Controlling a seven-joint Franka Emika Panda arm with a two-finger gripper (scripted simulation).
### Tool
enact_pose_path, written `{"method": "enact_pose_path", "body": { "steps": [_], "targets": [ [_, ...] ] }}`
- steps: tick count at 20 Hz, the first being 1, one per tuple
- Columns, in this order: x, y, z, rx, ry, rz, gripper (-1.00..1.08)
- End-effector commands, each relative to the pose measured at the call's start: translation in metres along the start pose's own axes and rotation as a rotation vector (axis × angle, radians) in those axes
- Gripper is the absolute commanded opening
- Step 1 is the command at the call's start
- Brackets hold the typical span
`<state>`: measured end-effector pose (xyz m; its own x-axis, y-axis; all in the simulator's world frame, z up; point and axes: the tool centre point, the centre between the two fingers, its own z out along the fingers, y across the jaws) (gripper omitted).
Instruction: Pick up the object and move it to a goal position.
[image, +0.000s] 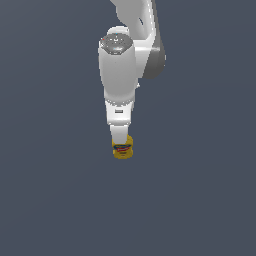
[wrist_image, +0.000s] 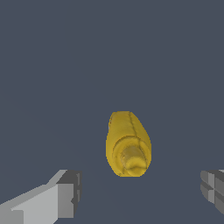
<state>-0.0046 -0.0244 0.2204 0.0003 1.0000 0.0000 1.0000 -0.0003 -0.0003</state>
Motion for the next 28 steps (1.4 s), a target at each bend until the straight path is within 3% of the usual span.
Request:
{"method": "enact_pose_path", "body": {
  "steps": [1, 17, 18, 28],
  "targets": [
    [0.0, 0.0, 0.001, 0.0, 0.0, 0.0, 1.0],
    [0.0, 0.0, 0.05, 0.0, 0.0, -0.004, 1.0],
    [0.0, 0.0, 0.05, 0.0, 0.0, -0.004, -1.0],
    [0.0, 0.0, 0.05, -0.001, 0.0, -0.004, -1.0]
  ]
}}
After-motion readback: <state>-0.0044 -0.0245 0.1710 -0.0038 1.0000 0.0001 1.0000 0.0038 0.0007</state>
